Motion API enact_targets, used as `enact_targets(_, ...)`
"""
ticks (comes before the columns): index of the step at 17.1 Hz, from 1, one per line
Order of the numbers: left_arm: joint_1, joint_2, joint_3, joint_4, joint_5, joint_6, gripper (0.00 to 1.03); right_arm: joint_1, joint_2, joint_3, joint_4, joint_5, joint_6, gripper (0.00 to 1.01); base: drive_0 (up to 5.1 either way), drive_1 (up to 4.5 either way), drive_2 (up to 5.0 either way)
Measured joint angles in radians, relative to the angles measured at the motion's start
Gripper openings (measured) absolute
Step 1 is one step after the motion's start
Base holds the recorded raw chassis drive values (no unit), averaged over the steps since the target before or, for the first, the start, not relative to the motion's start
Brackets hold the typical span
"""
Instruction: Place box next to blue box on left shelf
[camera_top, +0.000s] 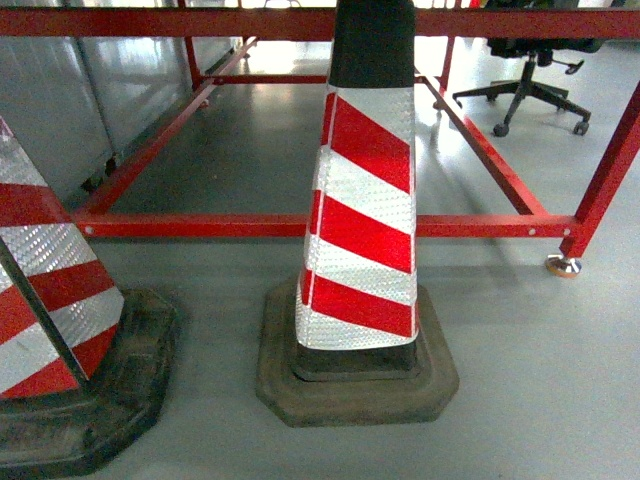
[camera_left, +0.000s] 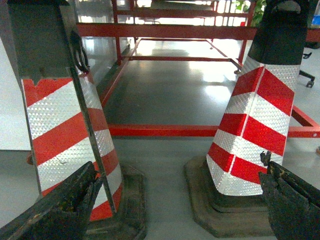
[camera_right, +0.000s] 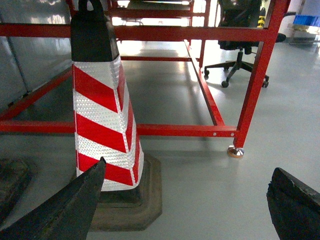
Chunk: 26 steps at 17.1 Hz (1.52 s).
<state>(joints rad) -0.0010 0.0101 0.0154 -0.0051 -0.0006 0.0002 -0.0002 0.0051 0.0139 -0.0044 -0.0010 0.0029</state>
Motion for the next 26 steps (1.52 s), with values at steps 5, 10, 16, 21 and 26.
enact_targets(5,0.000,0.000,0.000,0.000,0.000,0.000,0.98,0.000,0.000,0.000,0.000,0.000,0.000,0.98,0.0,0.00,0.0)
enact_targets(10,0.000,0.000,0.000,0.000,0.000,0.000,0.98,0.000,0.000,0.000,0.000,0.000,0.000,0.98,0.0,0.00,0.0)
enact_targets(16,0.000,0.000,0.000,0.000,0.000,0.000,0.98,0.000,0.000,0.000,0.000,0.000,0.000,0.98,0.0,0.00,0.0)
enact_targets(21,0.000,0.000,0.000,0.000,0.000,0.000,0.98,0.000,0.000,0.000,0.000,0.000,0.000,0.98,0.0,0.00,0.0)
enact_targets(26,0.000,0.000,0.000,-0.003,0.000,0.000,0.98,0.000,0.000,0.000,-0.003,0.000,0.000,0.98,0.0,0.00,0.0)
